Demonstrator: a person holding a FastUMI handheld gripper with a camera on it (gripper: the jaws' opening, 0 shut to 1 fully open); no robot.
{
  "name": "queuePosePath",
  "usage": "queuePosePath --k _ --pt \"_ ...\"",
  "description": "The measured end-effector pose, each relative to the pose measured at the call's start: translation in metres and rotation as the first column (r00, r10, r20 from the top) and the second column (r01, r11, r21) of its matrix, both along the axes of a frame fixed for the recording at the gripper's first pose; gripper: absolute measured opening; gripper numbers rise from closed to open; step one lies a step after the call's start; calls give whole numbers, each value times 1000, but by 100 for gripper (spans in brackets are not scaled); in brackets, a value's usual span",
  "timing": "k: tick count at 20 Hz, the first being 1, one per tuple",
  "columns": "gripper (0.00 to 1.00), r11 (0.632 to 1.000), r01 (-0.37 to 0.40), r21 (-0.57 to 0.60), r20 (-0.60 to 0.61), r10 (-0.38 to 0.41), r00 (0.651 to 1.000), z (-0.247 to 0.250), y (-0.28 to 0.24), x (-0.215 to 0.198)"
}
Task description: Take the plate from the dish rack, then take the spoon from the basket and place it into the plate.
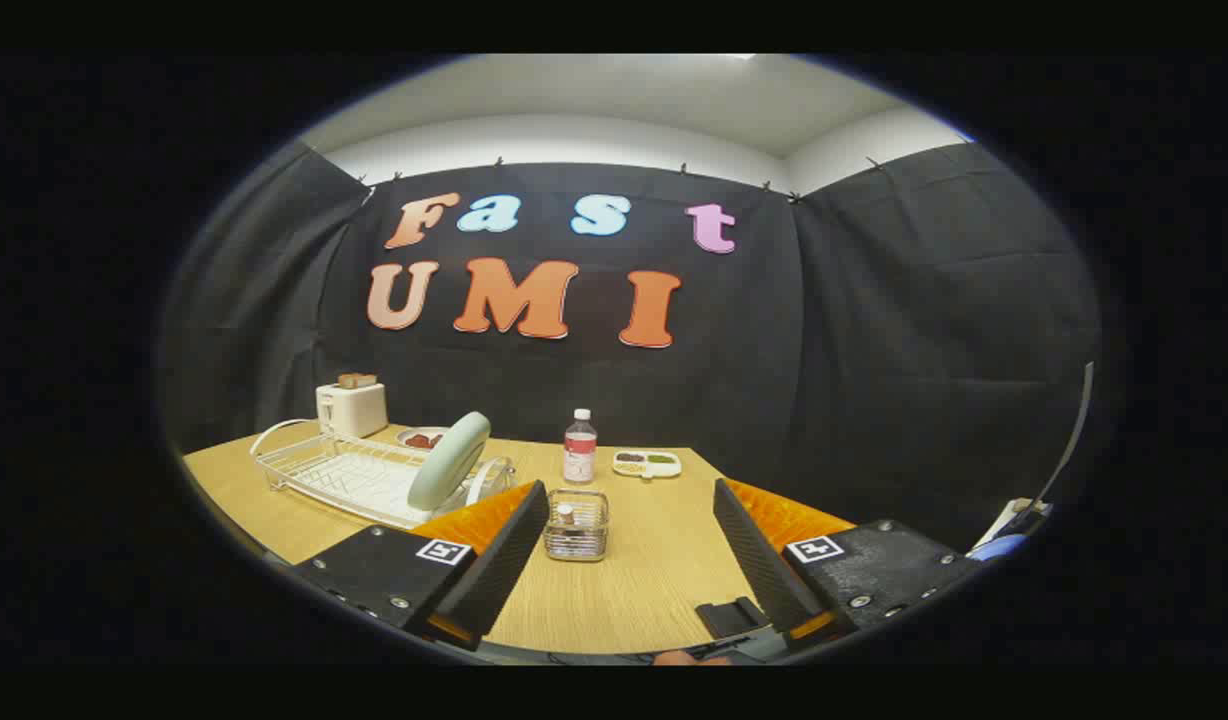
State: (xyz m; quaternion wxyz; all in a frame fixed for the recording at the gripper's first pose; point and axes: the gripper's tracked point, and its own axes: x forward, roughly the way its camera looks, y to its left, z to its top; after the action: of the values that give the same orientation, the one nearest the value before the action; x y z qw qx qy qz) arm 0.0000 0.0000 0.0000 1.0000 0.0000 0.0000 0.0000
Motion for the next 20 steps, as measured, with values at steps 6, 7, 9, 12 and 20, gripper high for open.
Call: queuePosePath --k 6,7,9,12,20 --pt "99 1000 -20 17 -1 20 1000 1 6 -3" --pt "99 1000 -20 19 -1 20 1000 1 6 -2" --pt "99 1000 -22 22 -5 22 1000 -1 6 -2" --pt "98 999 -25 31 -9 25 1000 -1 7 -2" --pt "99 999 -26 33 -16 27 1000 -4 6 -3"
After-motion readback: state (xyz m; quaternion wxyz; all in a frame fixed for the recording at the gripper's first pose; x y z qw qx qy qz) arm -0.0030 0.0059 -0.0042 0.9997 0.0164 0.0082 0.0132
